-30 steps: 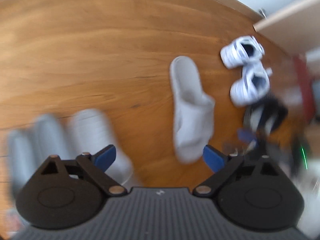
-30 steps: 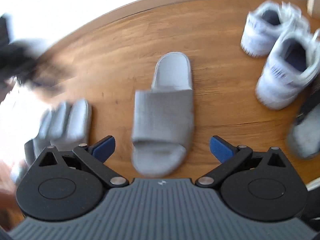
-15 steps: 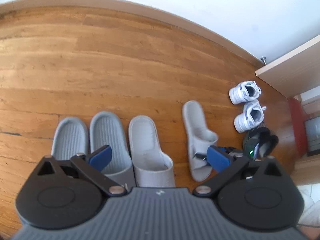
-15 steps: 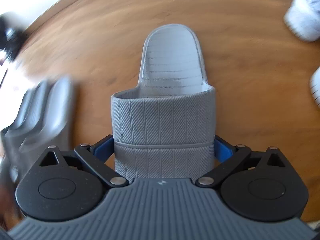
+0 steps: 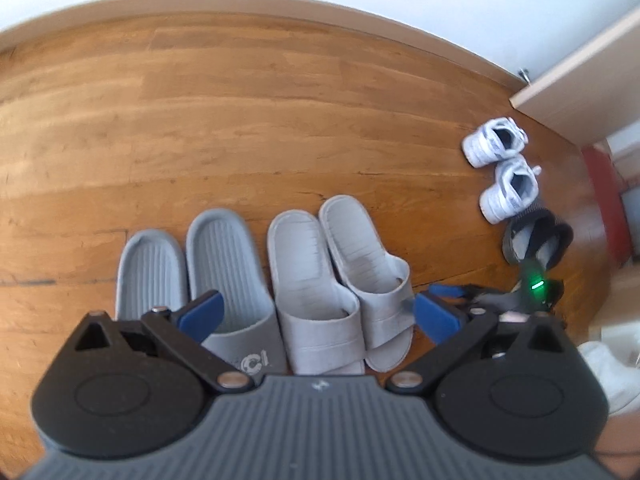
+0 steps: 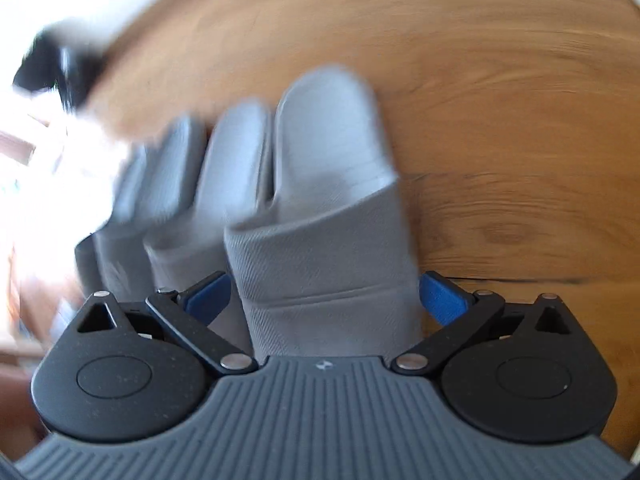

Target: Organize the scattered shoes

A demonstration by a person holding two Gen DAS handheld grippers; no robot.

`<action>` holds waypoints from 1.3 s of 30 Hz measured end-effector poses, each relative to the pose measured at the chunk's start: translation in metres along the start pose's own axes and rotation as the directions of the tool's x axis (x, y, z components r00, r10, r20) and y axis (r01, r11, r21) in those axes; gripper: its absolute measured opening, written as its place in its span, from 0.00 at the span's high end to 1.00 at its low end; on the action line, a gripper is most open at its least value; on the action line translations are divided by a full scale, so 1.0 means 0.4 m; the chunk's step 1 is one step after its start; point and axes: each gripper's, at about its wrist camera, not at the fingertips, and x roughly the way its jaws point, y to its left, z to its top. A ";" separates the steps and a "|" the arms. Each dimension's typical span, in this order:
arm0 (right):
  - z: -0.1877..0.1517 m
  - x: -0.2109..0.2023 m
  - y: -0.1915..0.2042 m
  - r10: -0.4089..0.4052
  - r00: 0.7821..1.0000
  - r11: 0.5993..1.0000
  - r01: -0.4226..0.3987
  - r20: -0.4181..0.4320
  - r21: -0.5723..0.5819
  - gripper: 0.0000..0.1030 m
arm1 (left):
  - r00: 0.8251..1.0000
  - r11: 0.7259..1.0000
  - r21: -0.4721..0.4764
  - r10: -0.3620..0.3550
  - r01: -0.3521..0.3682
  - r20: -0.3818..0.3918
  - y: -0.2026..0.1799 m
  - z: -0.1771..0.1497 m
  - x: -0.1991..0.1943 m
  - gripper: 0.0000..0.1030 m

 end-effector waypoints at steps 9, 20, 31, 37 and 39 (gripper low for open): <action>-0.108 -0.420 -0.270 -0.164 0.929 0.931 0.034 0.333 0.364 0.00 | 0.989 0.916 0.393 -0.024 0.080 -0.145 -0.368 0.083 0.253 0.00; -0.363 -0.818 -0.613 -0.609 0.717 0.698 0.282 0.339 0.658 0.00 | 0.875 0.833 0.344 -0.300 0.434 -0.379 -0.871 0.007 0.721 0.00; -0.440 -0.870 -0.714 -0.659 0.694 0.635 0.309 0.289 0.707 0.00 | 0.905 0.838 0.384 -0.268 0.388 -0.330 -1.012 -0.079 0.905 0.85; -0.437 -0.855 -0.721 -0.639 0.707 0.640 0.270 0.302 0.720 0.00 | 0.954 0.903 0.332 -0.207 0.272 -0.218 -0.901 -0.042 0.789 0.89; -0.436 -0.843 -0.720 -0.621 0.721 0.648 0.252 0.308 0.719 0.00 | 0.961 0.920 0.301 -0.202 0.252 -0.187 -0.857 -0.041 0.757 0.87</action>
